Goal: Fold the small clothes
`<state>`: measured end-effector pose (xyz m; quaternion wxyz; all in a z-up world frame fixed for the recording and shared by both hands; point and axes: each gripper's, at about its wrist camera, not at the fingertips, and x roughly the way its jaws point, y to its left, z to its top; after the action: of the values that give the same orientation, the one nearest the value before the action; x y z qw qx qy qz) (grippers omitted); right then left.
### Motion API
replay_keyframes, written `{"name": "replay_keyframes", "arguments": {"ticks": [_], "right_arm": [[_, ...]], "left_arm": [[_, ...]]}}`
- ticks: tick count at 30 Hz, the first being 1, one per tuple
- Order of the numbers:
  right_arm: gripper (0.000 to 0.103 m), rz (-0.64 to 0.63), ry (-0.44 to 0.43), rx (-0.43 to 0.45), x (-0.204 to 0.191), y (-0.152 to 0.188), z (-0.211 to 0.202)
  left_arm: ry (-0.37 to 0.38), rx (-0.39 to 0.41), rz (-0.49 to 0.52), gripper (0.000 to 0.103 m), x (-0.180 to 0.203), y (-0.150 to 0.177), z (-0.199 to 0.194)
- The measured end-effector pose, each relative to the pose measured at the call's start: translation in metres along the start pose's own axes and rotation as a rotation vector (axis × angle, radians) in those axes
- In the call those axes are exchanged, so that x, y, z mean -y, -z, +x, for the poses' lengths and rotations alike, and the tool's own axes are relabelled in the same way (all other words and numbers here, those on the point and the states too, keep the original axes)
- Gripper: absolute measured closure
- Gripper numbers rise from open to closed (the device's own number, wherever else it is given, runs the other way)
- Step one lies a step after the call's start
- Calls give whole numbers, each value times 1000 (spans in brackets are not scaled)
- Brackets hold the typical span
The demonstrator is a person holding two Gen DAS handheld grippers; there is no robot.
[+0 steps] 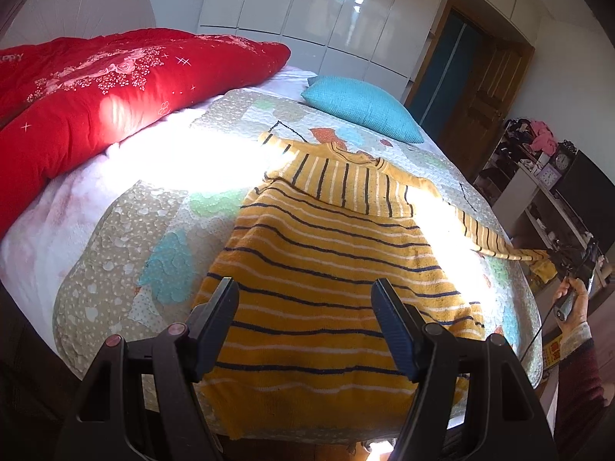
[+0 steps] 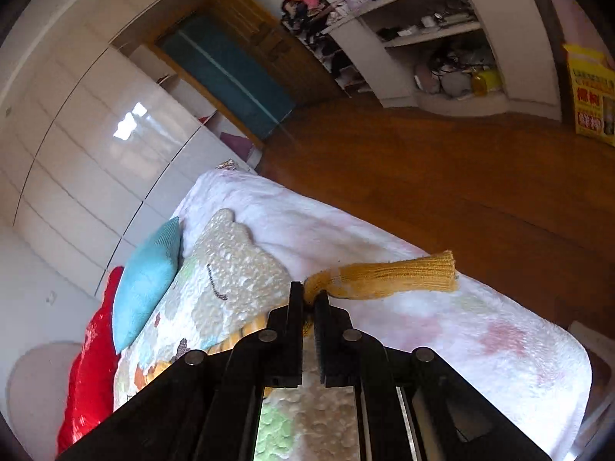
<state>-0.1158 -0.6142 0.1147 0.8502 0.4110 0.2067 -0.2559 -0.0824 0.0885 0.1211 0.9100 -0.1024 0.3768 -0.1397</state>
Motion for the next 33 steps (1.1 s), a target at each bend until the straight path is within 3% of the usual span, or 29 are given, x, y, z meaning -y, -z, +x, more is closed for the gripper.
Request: {"name": "replay_keyframes", "arguments": {"ticks": [3,8,15,20,22,25,28,31,33], "right_arm": [[97,-125,-63,-35,-62,17,4],[97,-331,-223,-166,-189,90,37],[97,-637,-374,-391,-350,245,86],[94,-943,-326,-482,-412,358,120],[89,-1138,-247,-417,-427,399,120],[50,-1450,-178,-282,-443,458,110],[46,-1760,-155,-127,-448,514,88],[46,-2084,-105,119,-438,571,69],[46,-2195,-72,235,-433,590,64]], "left_arm": [[12,-2,-18,33,-6,2,0],[2,16,-36,32,-23,7,-4],[-24,39,-72,32,-60,17,-10],[-36,52,-125,32,-90,24,-16],[-40,56,-149,32,-101,26,-18],[-36,67,-181,32,-113,29,-21],[-23,79,-204,32,-120,31,-25],[-28,76,-211,31,-122,32,-25],[-26,69,-216,31,-121,32,-24]]}}
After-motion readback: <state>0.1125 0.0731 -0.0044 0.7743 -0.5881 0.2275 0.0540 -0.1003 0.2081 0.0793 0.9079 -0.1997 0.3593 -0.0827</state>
